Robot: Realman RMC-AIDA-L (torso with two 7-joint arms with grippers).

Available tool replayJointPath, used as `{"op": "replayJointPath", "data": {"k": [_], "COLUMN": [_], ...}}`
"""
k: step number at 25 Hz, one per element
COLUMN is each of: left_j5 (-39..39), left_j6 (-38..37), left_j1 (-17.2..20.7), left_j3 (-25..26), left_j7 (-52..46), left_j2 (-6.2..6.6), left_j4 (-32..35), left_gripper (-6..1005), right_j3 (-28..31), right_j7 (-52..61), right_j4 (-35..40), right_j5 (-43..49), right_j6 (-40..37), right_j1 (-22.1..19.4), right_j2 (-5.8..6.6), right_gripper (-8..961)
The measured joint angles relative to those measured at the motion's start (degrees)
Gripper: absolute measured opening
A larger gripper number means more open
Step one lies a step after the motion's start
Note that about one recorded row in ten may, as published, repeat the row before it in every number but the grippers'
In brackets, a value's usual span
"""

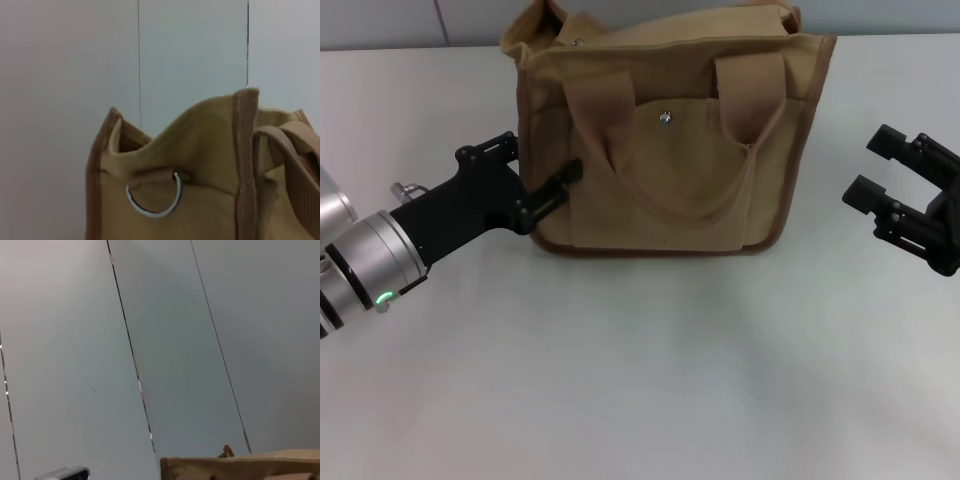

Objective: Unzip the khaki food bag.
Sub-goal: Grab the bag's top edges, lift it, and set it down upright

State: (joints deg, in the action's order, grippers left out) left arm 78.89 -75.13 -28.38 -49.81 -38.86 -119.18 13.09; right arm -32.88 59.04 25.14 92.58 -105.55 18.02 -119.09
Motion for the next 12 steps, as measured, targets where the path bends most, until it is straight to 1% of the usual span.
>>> {"op": "replayJointPath", "data": {"k": [1, 6, 10, 12], "left_j5": [-0.31, -0.69, -0.76, -0.76], "left_j6": [-0.08, -0.21, -0.27, -0.37], "left_j1": [0.07, 0.14, 0.14, 0.19], "left_j3": [-0.09, -0.22, -0.35, -0.35], "left_j7": [0.27, 0.4, 0.4, 0.4], "left_j2": [0.0, 0.0, 0.0, 0.0], "left_j4": [0.0, 0.0, -0.07, -0.07], "left_gripper": [753, 507, 268, 197], "right_j3": [0.0, -0.05, -0.08, -0.08], "right_j7": [0.0, -0.09, -0.26, -0.27], "right_j4": [0.0, 0.0, 0.0, 0.0], "right_j5": [0.0, 0.0, 0.0, 0.0], "right_j6": [0.0, 0.0, 0.0, 0.0], "right_j1": [0.0, -0.03, -0.11, -0.12], "right_j2": [0.0, 0.0, 0.0, 0.0], "right_gripper": [767, 766, 766, 766]}}
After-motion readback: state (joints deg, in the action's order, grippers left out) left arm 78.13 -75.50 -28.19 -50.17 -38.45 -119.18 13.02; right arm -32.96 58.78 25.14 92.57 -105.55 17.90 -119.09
